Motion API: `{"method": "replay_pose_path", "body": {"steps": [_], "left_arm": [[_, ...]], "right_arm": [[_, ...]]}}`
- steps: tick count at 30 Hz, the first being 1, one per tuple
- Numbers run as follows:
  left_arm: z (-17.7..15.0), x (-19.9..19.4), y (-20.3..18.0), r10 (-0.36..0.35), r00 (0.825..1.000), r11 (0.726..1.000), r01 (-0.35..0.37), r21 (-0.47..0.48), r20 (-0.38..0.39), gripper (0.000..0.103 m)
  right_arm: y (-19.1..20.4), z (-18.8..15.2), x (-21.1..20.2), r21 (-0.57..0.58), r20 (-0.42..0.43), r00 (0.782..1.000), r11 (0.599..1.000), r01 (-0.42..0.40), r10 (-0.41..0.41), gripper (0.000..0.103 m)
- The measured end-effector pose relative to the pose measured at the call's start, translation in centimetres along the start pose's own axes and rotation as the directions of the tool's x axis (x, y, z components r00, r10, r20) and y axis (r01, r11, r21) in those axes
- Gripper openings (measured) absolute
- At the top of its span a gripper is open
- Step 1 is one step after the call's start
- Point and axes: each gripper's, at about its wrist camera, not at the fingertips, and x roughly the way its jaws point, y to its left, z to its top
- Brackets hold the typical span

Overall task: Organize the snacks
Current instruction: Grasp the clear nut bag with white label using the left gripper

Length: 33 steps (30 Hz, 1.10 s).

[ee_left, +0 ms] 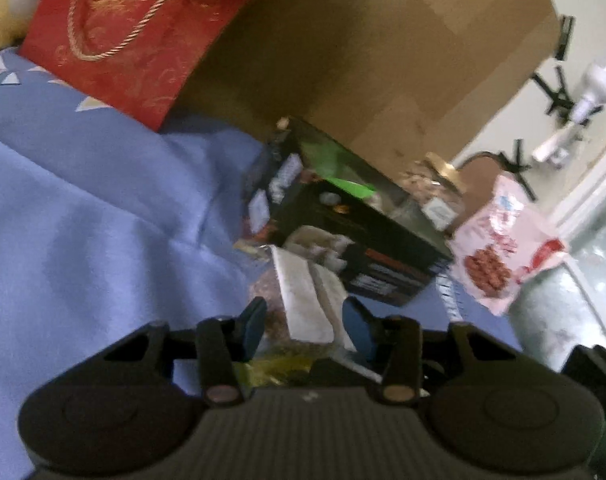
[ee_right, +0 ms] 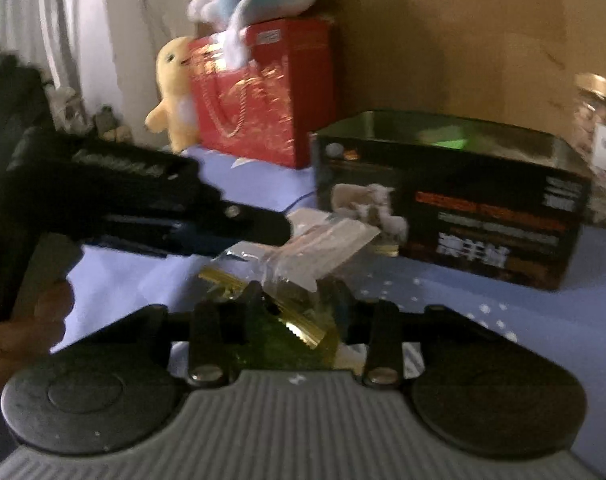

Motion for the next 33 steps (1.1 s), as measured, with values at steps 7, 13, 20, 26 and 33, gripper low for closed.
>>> {"method": "replay_pose_path", "body": {"steps": [7, 13, 20, 26, 33], "left_arm": [[-2.7, -0.6, -3.6, -0.086, 0.995, 0.994, 0.089, 0.060, -0.057, 0.042], [-6.3, 0.5, -6.8, -0.139, 0.972, 0.977, 0.166, 0.136, -0.187, 0.042], [-7.5, 0.6, -8.0, -0.075, 0.978, 0.974, 0.114, 0.195, -0.195, 0.061], [-6.9, 2.2, -8.5, -0.034, 0.975, 0.977, 0.079, 0.200, -0.220, 0.061], [-7.1, 3.0, -9.6, -0.004, 0.978, 0.966, 0.058, 0.253, -0.208, 0.055]], "right_arm": [[0.5, -2.6, -5.9, -0.103, 0.064, 0.996, 0.992, 0.067, -0.060, 0.036], [-1.3, -6.5, -10.5, -0.068, 0.012, 0.997, 0.995, 0.073, -0.072, 0.041], [-2.8, -8.2, -12.4, 0.011, 0.001, 0.995, 0.995, 0.096, -0.096, 0.078], [-2.3, -7.6, -10.7, -0.068, -0.038, 0.994, 0.993, 0.099, -0.102, 0.077], [-1.6, -7.0, -9.6, -0.140, -0.025, 0.992, 0.984, 0.115, -0.120, 0.053]]}}
